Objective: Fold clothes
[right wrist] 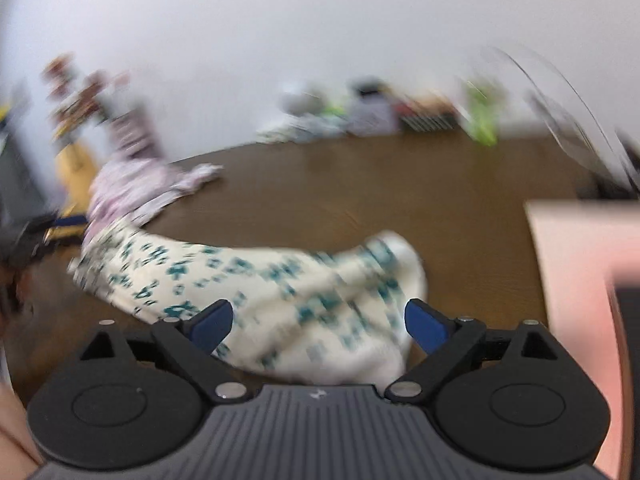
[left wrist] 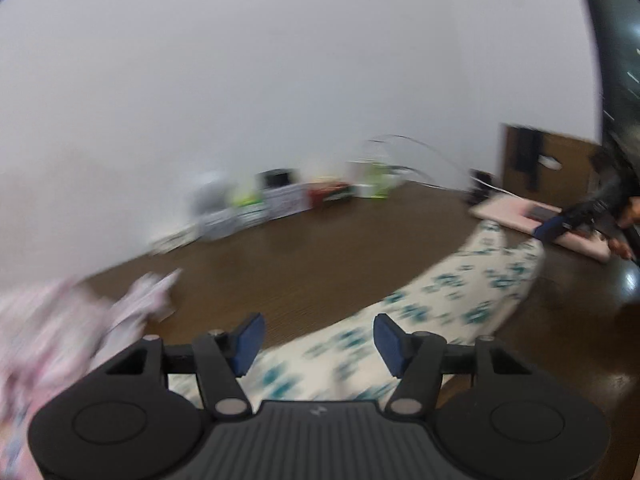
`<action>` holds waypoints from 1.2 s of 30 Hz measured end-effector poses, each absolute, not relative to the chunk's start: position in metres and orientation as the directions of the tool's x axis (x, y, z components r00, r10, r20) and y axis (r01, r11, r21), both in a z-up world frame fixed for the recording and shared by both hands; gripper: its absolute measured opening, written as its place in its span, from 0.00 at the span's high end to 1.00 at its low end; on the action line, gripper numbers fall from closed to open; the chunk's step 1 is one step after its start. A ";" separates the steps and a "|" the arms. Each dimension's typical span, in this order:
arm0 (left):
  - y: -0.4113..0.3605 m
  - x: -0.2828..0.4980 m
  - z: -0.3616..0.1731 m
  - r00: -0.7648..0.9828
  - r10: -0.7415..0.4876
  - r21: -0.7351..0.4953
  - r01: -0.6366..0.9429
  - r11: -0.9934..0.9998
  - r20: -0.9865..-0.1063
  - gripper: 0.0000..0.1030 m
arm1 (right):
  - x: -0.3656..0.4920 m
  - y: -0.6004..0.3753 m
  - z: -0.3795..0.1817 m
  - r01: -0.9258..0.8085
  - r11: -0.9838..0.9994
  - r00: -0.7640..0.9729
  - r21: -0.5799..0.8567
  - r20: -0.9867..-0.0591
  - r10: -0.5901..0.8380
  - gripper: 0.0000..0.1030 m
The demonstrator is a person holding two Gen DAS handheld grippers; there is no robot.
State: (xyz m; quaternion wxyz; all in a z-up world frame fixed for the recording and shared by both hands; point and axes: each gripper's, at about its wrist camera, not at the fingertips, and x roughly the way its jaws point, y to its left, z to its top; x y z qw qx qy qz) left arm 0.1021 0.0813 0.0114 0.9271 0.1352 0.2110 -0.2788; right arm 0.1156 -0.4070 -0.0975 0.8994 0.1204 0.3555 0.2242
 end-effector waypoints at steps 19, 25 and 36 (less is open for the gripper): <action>-0.107 0.183 -0.052 0.554 -0.571 0.175 0.793 0.583 -0.606 0.57 | 0.147 -0.395 -0.146 -0.052 0.676 0.710 0.735 -0.449 0.543 0.35; -0.118 0.193 -0.054 0.586 -0.549 0.146 0.752 0.643 -0.596 0.61 | 0.166 -0.400 -0.153 -0.001 0.680 0.743 0.733 -0.455 0.491 0.62; -0.083 0.182 -0.027 0.627 -0.571 0.134 0.727 0.673 -0.530 0.58 | 0.173 -0.390 -0.118 -0.113 0.811 0.798 0.575 -0.433 0.419 0.90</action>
